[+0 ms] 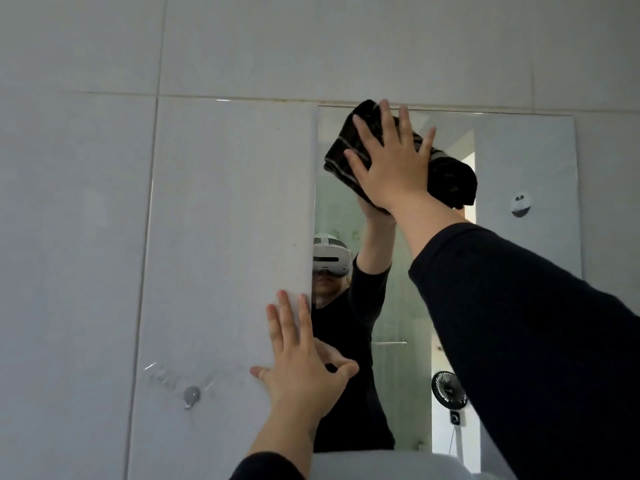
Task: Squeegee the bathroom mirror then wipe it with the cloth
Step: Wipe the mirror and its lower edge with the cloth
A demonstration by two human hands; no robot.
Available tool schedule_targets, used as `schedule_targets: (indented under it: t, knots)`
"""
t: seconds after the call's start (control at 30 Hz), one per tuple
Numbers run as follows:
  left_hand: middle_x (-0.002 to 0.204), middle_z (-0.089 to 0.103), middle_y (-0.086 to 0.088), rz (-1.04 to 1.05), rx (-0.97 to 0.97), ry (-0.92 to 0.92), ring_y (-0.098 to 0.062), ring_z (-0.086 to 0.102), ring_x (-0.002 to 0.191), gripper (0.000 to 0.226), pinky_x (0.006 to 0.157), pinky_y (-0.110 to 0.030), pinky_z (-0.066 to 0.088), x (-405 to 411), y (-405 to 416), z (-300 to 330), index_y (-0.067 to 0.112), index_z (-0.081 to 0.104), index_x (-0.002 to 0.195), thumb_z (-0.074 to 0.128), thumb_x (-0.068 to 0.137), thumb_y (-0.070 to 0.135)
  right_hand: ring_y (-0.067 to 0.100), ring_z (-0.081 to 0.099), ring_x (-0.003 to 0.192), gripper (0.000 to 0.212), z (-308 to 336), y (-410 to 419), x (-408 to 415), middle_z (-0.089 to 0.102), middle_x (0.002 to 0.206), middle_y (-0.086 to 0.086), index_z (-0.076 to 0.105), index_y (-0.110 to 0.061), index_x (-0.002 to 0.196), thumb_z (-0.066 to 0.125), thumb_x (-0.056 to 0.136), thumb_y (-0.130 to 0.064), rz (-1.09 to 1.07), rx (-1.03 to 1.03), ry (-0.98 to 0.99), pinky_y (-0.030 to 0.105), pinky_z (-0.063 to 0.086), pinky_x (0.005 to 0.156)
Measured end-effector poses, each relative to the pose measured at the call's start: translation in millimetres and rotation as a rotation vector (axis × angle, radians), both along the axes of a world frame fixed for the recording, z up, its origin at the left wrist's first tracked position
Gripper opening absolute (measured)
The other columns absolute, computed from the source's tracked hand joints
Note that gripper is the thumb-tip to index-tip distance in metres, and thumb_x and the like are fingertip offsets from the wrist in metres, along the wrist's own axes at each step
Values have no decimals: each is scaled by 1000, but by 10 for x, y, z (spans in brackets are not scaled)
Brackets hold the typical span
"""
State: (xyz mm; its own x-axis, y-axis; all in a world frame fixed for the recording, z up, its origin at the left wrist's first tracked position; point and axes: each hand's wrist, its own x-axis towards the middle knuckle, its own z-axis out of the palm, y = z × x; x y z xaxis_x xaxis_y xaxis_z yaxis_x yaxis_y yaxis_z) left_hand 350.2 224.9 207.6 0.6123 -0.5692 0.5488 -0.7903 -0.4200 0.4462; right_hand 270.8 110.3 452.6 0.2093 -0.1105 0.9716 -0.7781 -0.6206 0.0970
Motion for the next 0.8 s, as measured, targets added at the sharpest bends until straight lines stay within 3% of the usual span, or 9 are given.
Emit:
schedule_targets:
  t: [0.13, 0.2, 0.3, 0.5, 0.8]
  knots:
    - [147, -46, 3, 61, -83, 8, -20, -37, 138, 111, 107, -71, -4, -178, -56, 153, 26, -32, 143, 44, 76, 72, 28, -8, 148, 61, -75, -183, -261, -8, 161, -1, 6, -42, 149, 17, 93, -63, 8, 37, -5, 64, -3, 112]
    - [150, -40, 1, 78, -145, -82, -20, -33, 141, 109, 108, -67, -8, -290, -123, 275, 23, -31, 144, 40, 78, 73, 28, -8, 148, 61, -100, -276, -398, -8, 161, -1, 5, -42, 150, 17, 93, -63, 3, 61, -11, 64, -3, 112]
    - [154, -34, 0, 67, -187, -184, -19, -26, 144, 109, 112, -62, -2, -376, -251, 464, 20, -26, 146, 40, 79, 74, 27, -11, 147, 61, -76, -430, -629, -11, 161, -2, 3, -43, 149, 16, 93, -64, 4, 101, 2, 63, -5, 112]
    - [155, -30, 0, 57, -305, -144, -20, -17, 146, 117, 116, -51, 23, -450, -403, 524, 18, -17, 149, 58, 73, 68, 28, -10, 148, 61, 46, -864, -1197, -10, 161, -1, 2, -43, 149, 16, 94, -63, -15, 173, -73, 64, -5, 112]
    - [154, -31, 9, 79, -326, -129, -17, -16, 147, 120, 115, -53, 25, -391, -470, 466, 23, -16, 150, 64, 71, 67, 30, 0, 148, 59, -238, -1422, -1895, 1, 162, 4, 10, -39, 150, 18, 95, -59, 11, 218, -219, 63, 5, 114]
